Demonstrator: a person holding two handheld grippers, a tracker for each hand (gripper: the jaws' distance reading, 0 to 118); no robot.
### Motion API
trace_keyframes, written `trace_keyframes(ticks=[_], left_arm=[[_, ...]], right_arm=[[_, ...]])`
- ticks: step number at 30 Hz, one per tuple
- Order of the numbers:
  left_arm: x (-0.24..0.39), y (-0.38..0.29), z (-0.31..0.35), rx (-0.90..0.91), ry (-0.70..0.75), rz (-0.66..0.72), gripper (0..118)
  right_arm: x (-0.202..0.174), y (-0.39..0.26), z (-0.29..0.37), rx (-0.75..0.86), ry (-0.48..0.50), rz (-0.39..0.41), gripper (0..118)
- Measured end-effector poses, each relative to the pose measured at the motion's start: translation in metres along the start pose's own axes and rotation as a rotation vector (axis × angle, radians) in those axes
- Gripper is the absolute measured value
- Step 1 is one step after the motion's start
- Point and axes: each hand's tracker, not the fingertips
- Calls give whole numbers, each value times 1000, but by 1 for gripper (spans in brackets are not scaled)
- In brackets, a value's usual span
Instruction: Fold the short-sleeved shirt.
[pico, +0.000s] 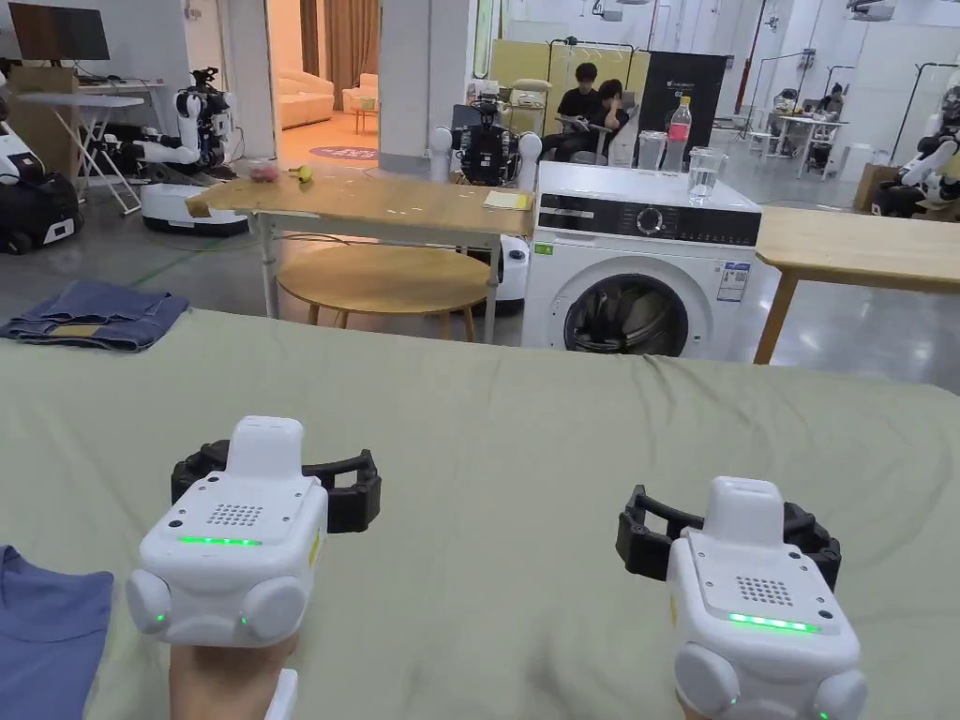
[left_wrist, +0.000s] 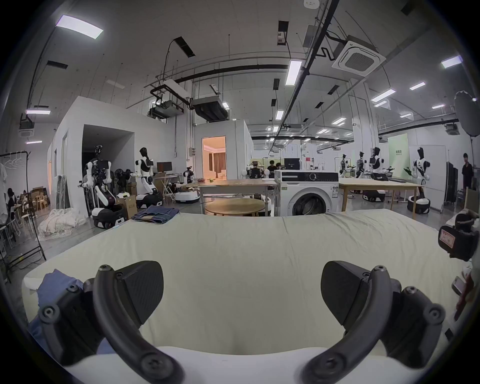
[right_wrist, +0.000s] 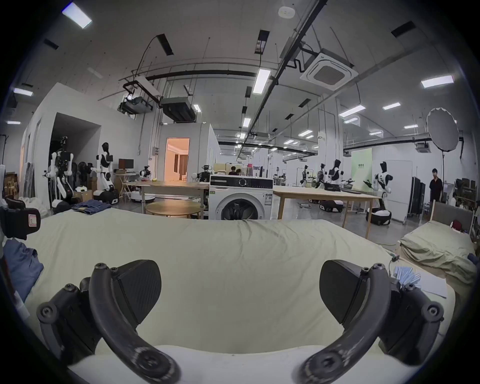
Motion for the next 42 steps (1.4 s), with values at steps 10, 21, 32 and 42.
trace_keyframes(ticks=[10,21,32,42], left_arm=[[-1,-3,7,6,-17,-1,118],[7,-11,11,11,-23,-27,118],[5,-14,19,26,-20,17,117],[-15,-19,27,153,-88,216,117]], right_arm=[[-7,4,4,-2,14,32,118],[1,0,2,-28,13,-27,118],[2,4,6,-39,33,-17,118],[6,4,7,-23,34,2,118]])
